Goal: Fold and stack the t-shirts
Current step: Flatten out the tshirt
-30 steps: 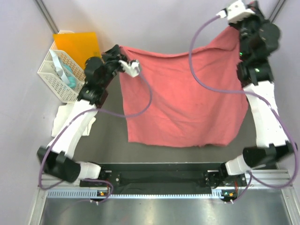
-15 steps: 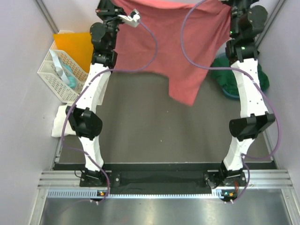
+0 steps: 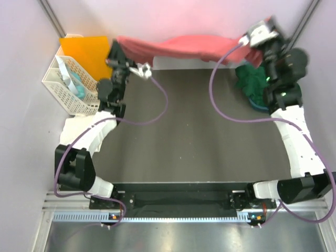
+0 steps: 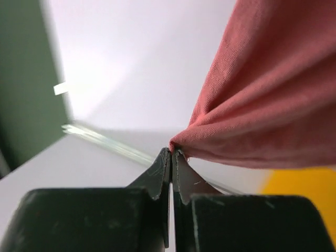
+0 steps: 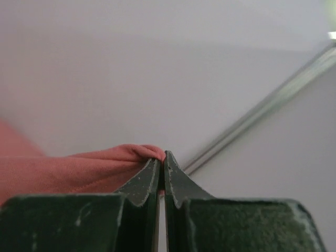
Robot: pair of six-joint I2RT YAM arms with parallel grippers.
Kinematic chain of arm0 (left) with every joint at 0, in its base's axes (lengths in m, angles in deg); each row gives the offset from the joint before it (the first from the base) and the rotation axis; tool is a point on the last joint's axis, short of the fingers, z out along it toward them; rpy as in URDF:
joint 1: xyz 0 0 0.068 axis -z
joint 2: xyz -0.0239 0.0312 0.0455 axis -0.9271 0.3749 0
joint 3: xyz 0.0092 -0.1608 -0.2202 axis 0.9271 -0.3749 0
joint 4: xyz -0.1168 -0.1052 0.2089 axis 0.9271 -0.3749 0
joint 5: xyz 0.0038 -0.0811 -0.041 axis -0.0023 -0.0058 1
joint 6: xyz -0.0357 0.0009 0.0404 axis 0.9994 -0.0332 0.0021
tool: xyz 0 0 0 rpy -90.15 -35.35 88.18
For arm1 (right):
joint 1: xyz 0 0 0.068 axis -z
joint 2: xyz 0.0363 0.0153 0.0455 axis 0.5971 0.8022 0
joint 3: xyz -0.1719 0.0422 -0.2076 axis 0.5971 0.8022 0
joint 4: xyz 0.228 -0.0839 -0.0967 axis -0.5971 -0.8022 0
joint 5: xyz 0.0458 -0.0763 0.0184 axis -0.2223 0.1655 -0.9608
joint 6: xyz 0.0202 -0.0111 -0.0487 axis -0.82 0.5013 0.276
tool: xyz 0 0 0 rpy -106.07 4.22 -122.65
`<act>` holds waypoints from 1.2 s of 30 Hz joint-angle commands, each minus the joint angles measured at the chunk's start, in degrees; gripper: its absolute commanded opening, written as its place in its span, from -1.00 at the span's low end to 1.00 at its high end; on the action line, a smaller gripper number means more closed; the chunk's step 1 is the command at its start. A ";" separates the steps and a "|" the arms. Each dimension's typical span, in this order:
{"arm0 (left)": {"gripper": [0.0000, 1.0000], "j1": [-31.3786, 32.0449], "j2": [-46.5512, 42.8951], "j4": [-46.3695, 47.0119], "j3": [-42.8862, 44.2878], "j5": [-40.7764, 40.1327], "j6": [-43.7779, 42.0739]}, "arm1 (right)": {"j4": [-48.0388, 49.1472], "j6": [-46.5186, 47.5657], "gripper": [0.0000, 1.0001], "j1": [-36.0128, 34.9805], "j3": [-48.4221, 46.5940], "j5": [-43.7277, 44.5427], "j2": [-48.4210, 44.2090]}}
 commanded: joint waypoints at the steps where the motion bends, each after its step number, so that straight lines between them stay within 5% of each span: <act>1: -1.00 -1.07 -7.75 4.48 -24.26 2.08 1.42 | -13.40 -5.58 -1.00 -0.74 23.75 -4.96 -4.79; 7: -1.00 -1.25 -13.83 4.04 -47.50 5.58 2.23 | -21.75 -10.16 -1.00 -0.92 38.73 -5.93 -11.57; 10: -1.00 -1.25 -17.07 -1.02 -50.26 8.49 2.83 | -26.76 -9.29 -1.00 -1.54 39.88 -6.89 -13.68; 12: -1.00 -1.25 -19.01 -5.78 -49.48 9.89 5.03 | -28.78 -8.58 -1.00 -1.89 39.09 -6.99 -14.30; 16: -1.00 -1.25 -27.10 -32.61 -42.91 13.05 8.63 | -34.57 -8.05 -1.00 -1.89 34.09 -7.94 -12.99; 21: -1.00 -1.25 -33.42 -54.90 -39.46 18.41 6.09 | -48.28 -3.50 -1.00 -1.89 27.75 -13.92 -12.54; 36: -1.00 -2.04 -36.16 -73.72 -34.28 18.60 1.70 | -80.54 17.68 -1.00 -3.29 21.24 -19.99 -8.76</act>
